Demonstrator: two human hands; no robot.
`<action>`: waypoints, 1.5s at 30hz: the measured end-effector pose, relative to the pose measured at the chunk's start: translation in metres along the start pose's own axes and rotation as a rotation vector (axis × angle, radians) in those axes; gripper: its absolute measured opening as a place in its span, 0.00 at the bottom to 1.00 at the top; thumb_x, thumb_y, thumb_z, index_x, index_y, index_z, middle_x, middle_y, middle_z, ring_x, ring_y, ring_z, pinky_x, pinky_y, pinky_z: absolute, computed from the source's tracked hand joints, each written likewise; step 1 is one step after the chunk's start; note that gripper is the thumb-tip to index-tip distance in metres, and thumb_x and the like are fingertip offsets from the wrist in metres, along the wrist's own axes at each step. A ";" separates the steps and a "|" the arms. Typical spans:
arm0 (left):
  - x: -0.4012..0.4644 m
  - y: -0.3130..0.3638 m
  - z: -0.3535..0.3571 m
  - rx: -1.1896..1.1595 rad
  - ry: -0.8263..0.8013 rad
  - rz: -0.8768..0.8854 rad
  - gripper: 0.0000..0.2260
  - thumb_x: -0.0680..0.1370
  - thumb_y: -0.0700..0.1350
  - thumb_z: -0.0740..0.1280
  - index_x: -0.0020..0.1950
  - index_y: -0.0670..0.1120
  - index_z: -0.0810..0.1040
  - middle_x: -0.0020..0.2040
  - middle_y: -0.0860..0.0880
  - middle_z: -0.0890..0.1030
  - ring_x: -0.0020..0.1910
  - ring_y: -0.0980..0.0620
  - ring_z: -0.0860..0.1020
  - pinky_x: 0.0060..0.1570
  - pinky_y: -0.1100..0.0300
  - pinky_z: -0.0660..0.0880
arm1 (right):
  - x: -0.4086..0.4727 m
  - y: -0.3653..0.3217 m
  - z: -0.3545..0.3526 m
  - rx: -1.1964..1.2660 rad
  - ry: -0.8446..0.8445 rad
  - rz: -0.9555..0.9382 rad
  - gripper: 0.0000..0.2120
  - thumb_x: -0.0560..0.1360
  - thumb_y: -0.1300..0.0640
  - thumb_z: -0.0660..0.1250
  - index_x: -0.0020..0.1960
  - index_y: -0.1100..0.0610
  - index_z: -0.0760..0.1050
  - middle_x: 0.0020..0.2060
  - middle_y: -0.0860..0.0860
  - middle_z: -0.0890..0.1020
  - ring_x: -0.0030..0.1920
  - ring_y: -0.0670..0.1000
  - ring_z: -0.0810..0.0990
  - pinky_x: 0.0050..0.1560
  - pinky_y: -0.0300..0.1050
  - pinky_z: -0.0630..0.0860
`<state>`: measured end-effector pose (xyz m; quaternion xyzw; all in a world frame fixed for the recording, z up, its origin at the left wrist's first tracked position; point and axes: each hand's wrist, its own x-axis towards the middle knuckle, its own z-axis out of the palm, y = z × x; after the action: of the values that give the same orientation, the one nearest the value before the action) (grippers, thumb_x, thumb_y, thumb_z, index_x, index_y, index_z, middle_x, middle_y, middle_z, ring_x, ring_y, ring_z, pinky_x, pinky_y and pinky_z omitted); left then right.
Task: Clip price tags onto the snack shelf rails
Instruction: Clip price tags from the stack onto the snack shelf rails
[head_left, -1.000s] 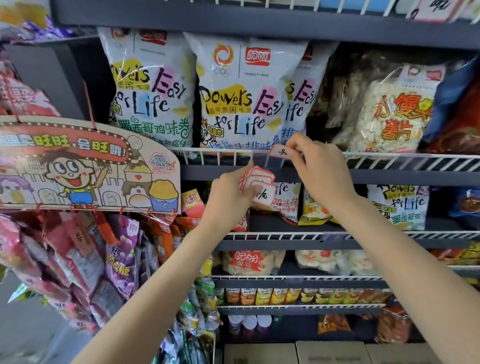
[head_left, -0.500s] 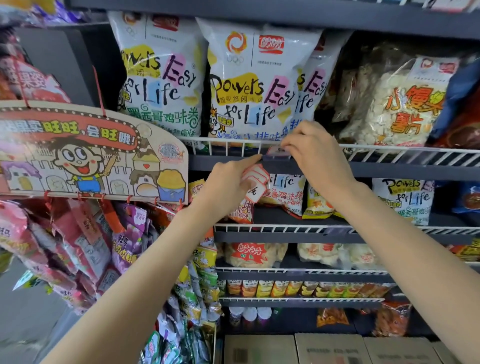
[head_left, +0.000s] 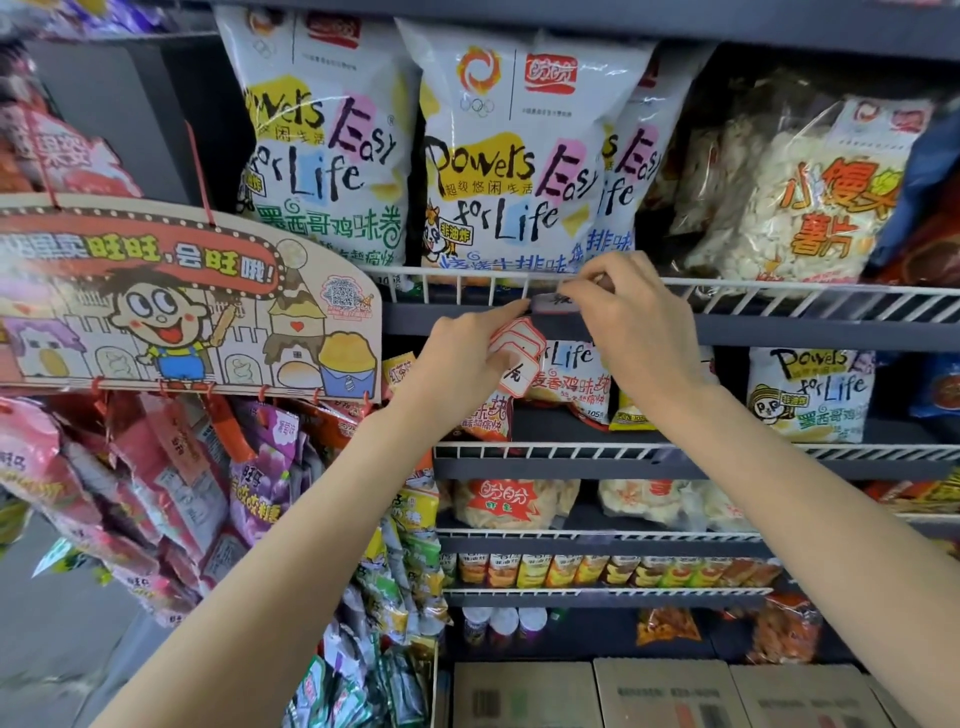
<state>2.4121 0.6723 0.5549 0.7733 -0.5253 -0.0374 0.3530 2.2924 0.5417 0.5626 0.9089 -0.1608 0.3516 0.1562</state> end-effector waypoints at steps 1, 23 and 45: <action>0.000 0.000 0.000 -0.005 0.002 -0.002 0.24 0.78 0.40 0.63 0.73 0.53 0.64 0.30 0.56 0.66 0.22 0.57 0.64 0.26 0.73 0.66 | 0.000 0.000 0.002 0.008 0.015 0.019 0.13 0.66 0.70 0.72 0.50 0.61 0.80 0.45 0.56 0.78 0.47 0.56 0.76 0.24 0.41 0.69; 0.002 0.005 -0.002 -0.049 0.003 -0.028 0.24 0.77 0.41 0.65 0.72 0.51 0.66 0.61 0.44 0.79 0.31 0.59 0.74 0.39 0.74 0.67 | -0.011 -0.008 0.015 0.151 0.114 0.084 0.14 0.71 0.67 0.70 0.56 0.64 0.77 0.51 0.58 0.78 0.51 0.59 0.77 0.46 0.54 0.78; 0.001 0.020 0.028 -0.475 0.182 -0.174 0.11 0.76 0.44 0.68 0.57 0.43 0.78 0.50 0.47 0.83 0.51 0.47 0.80 0.55 0.48 0.77 | -0.018 -0.003 -0.005 0.638 -0.021 0.355 0.16 0.78 0.66 0.60 0.63 0.57 0.75 0.59 0.50 0.75 0.55 0.40 0.73 0.57 0.26 0.66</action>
<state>2.3847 0.6528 0.5464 0.7112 -0.3994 -0.1199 0.5660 2.2782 0.5502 0.5535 0.8733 -0.1999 0.3964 -0.2005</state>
